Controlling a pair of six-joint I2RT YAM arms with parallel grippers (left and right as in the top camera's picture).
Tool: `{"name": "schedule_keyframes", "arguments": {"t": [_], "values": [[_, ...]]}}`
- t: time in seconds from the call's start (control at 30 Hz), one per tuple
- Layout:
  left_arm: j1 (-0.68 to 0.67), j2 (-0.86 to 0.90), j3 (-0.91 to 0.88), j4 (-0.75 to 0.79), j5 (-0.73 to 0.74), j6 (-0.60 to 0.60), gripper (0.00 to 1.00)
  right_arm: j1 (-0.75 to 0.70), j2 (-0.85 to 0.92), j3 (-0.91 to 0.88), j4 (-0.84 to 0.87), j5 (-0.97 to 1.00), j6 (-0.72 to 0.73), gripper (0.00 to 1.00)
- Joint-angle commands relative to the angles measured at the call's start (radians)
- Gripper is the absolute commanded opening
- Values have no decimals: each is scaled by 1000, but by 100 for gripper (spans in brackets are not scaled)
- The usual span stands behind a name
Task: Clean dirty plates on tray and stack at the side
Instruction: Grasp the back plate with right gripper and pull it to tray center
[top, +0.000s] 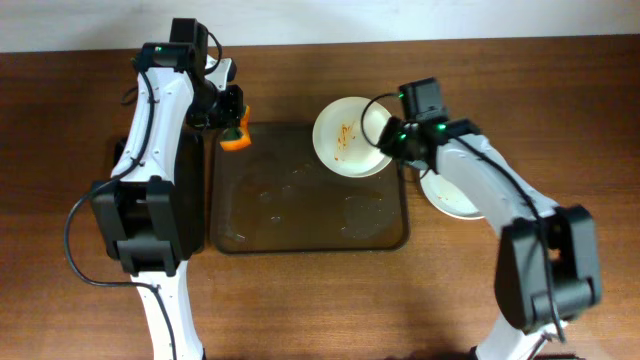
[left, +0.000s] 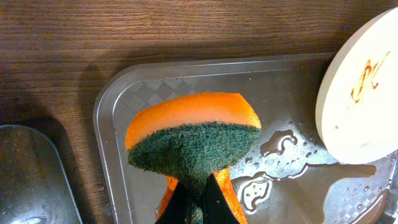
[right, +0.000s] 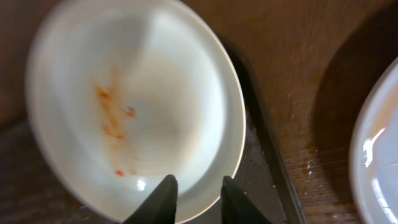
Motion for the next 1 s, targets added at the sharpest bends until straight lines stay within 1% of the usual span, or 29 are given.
{"name": "schedule_keyframes", "arguments": {"t": [0.0, 0.17, 0.27, 0.3, 0.4, 0.47, 0.5, 0.53, 0.57, 0.63, 0.67, 0.73, 0.83, 0.87, 0.9, 0.97], "values": [[5, -10, 15, 1, -11, 19, 0, 18, 57, 8, -9, 45, 55, 23], [5, -10, 15, 1, -11, 18, 0, 24, 117, 8, -32, 32, 55, 21], [5, -10, 15, 2, -11, 19, 0, 32, 132, 7, -43, -20, 53, 6], [5, -10, 15, 1, -11, 19, 0, 40, 134, 7, -55, -38, 53, 4], [5, -10, 15, -1, -11, 19, 0, 111, 134, 8, -127, -153, -6, 4], [5, -10, 15, 0, -11, 19, 0, 171, 134, 8, -170, -171, -28, 5], [5, -10, 15, 0, -11, 19, 0, 197, 133, 8, -174, -171, -30, 14], [5, -10, 15, -1, -11, 19, 0, 214, 133, 10, -173, -170, -31, 25], [5, -10, 15, -2, -11, 19, 0, 227, 133, 13, -156, -174, -60, 38], [5, -10, 15, -1, -11, 19, 0, 232, 133, 25, -120, -174, -158, 52], [5, -10, 15, -1, -11, 19, 0, 231, 133, 25, -96, -174, -190, 56], [5, -10, 15, -1, -11, 19, 0, 218, 134, 24, -25, -143, -251, 57], [5, -10, 15, -1, -11, 19, 0, 216, 153, 24, 73, 8, -251, 56], [5, -10, 15, -1, -11, 19, 0, 216, 165, 24, 98, 11, -251, 54], [5, -10, 15, -1, -11, 19, 0, 216, 178, 24, 127, 10, -251, 49], [5, -10, 15, 0, -11, 19, 0, 219, 219, 24, 179, 2, -251, 47]]}}
